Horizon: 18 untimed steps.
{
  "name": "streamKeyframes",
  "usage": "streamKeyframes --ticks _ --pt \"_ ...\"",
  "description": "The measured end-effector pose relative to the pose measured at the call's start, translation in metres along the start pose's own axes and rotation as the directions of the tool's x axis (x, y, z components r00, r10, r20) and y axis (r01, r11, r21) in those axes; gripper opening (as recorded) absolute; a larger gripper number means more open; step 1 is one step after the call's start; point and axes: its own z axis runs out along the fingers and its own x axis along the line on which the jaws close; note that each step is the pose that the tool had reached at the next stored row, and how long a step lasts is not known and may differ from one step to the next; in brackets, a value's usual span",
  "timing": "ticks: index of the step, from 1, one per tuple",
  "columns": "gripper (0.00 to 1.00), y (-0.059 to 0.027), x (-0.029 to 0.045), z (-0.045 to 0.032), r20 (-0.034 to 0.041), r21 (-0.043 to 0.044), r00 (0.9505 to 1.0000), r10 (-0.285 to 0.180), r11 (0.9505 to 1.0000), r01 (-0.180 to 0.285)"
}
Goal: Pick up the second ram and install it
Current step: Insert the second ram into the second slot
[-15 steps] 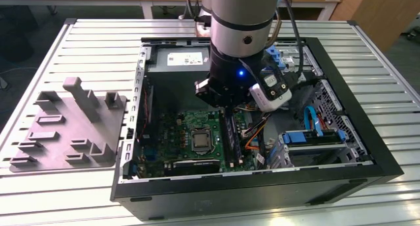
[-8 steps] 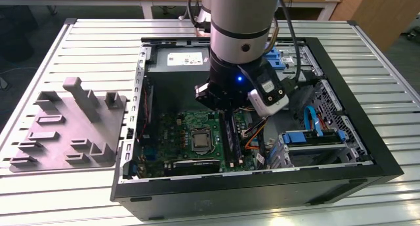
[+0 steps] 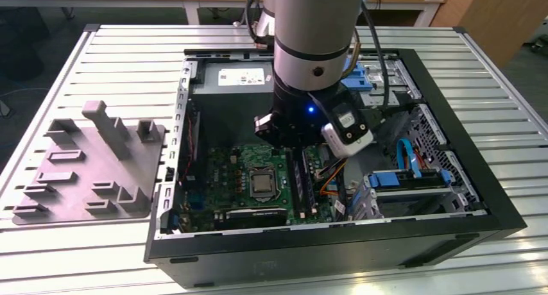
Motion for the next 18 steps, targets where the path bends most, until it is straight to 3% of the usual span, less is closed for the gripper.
streamKeyframes --ticks 3,4,5,18 --pt "0.11 -0.0002 0.0002 0.0050 0.0003 0.0001 1.0000 0.005 1.0000 -0.005" --pt "0.11 -0.0005 0.0005 0.0127 0.0006 0.0003 0.9999 0.013 0.9999 -0.013" --pt "0.11 -0.0005 0.0005 0.0139 0.0006 0.0005 0.9999 0.015 0.9999 -0.015" --pt "0.11 -0.0019 -0.0074 0.0208 0.0012 0.0012 0.9995 0.031 0.9995 -0.031"
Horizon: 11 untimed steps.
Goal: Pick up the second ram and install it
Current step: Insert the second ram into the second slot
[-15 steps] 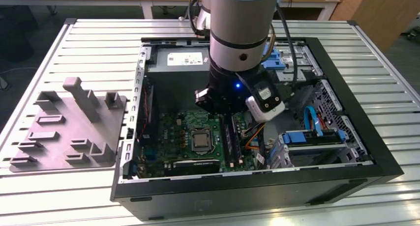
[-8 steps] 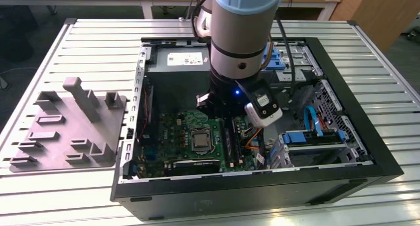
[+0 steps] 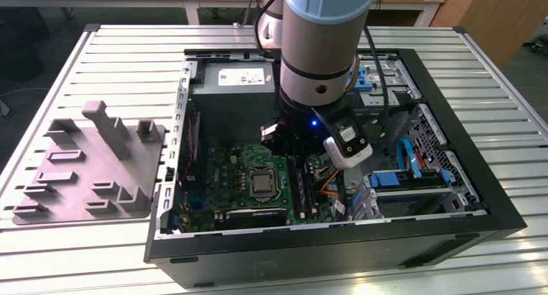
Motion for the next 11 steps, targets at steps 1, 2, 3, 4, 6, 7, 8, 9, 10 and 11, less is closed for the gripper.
streamKeyframes --ticks 1,2,3,4,6,7,8,9,10,11 --pt "0.11 0.0000 0.0000 0.0000 0.0000 0.0000 1.0000 0.000 1.0000 0.000" --pt "0.11 0.0000 0.0000 0.0000 0.0000 0.0000 1.0000 0.000 1.0000 0.000" --pt "0.11 0.0000 0.0000 0.0005 0.0002 -0.0007 1.0000 0.000 1.0000 0.000" --pt "0.11 0.0000 0.0000 0.0016 0.0005 -0.0015 1.0000 0.000 1.0000 0.000" --pt "0.11 -0.0002 0.0001 0.0035 0.0012 -0.0022 1.0000 -0.002 1.0000 0.002" --pt "0.11 -0.0002 0.0001 0.0045 0.0019 -0.0029 1.0000 -0.004 1.0000 0.004" --pt "0.11 -0.0002 0.0001 0.0054 0.0025 -0.0032 1.0000 -0.006 1.0000 0.006" --pt "0.11 -0.0003 0.0002 0.0065 0.0033 -0.0035 1.0000 -0.009 1.0000 0.009" --pt "0.11 -0.0003 0.0003 0.0075 0.0037 -0.0035 0.9999 -0.011 0.9999 0.011" --pt "0.11 -0.0003 0.0003 0.0084 0.0039 -0.0036 0.9999 -0.013 0.9999 0.013"
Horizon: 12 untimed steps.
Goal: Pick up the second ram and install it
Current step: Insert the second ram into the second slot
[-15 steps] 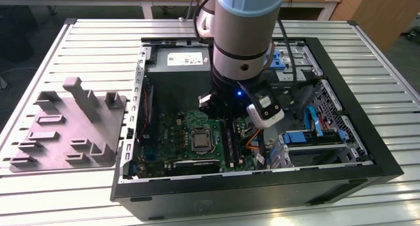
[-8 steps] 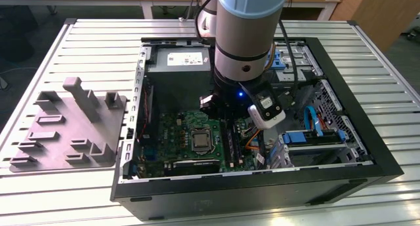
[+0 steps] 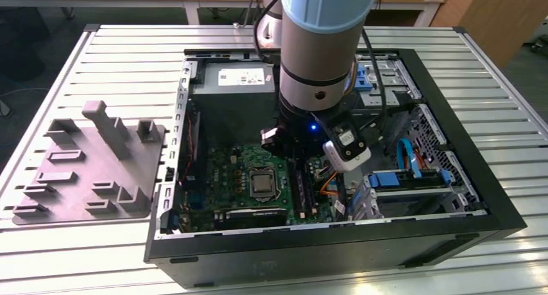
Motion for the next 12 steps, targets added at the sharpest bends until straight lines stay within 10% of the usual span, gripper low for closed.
streamKeyframes --ticks 12 --pt "0.11 -0.0003 0.0007 0.0062 0.0017 -0.0059 1.0000 -0.003 1.0000 0.003"
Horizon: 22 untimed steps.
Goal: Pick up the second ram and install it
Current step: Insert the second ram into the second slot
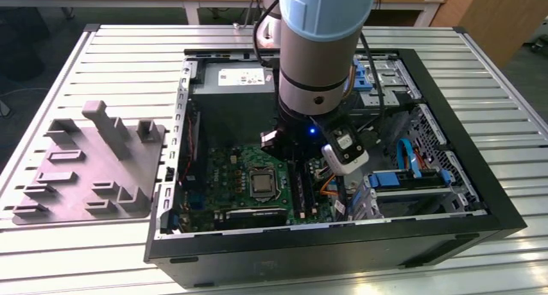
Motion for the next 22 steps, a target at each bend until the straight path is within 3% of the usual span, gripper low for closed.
streamKeyframes --ticks 22 --pt "0.11 -0.0001 0.0008 0.0046 0.0001 -0.0018 1.0000 0.000 1.0000 0.000"
